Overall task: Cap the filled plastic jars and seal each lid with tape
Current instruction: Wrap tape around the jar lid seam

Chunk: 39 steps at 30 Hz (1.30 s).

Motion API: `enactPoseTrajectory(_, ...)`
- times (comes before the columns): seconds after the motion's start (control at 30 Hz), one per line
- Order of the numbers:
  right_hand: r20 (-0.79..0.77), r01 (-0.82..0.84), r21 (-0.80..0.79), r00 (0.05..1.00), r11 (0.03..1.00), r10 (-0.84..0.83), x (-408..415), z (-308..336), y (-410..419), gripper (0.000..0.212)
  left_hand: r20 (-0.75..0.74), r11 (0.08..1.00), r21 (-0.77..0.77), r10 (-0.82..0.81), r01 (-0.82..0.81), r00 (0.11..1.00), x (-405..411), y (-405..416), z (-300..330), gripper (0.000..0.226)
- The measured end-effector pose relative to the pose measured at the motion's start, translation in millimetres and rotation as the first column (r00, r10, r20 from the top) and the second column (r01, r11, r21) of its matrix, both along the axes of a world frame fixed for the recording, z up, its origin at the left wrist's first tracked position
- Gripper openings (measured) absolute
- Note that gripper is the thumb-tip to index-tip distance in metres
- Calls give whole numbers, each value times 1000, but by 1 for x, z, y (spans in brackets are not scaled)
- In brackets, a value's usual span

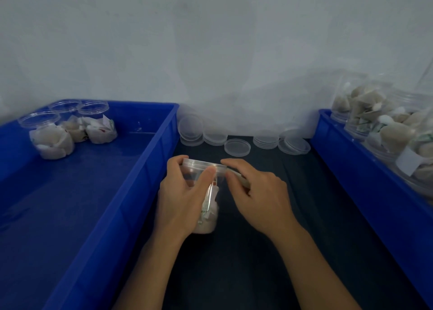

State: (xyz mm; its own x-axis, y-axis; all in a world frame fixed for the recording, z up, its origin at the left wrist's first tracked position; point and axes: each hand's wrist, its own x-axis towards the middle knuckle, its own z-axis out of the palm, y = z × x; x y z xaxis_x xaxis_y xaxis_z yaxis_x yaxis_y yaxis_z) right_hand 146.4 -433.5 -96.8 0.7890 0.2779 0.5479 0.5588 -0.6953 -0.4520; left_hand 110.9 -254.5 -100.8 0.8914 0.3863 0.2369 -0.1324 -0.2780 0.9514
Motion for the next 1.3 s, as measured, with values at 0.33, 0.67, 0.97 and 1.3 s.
enactPoseTrajectory(0.33,-212,-151,187,959,971,189,2,-2,-3,32,48,999,32,-43,41,998,-5,3,-4,62)
enactPoseTrajectory(0.67,-59,-105,222,991,969,120,-3,-3,6,39,91,892,381,228,-245,969,-18,-14,1,61)
enactPoseTrajectory(0.97,-55,-119,126,990,985,127,-2,-2,3,44,10,935,308,180,-174,984,-12,-13,-2,92)
enactPoseTrajectory(1.3,-15,-123,108,992,986,125,4,-3,-5,42,-23,982,132,141,-136,990,-10,-7,1,78)
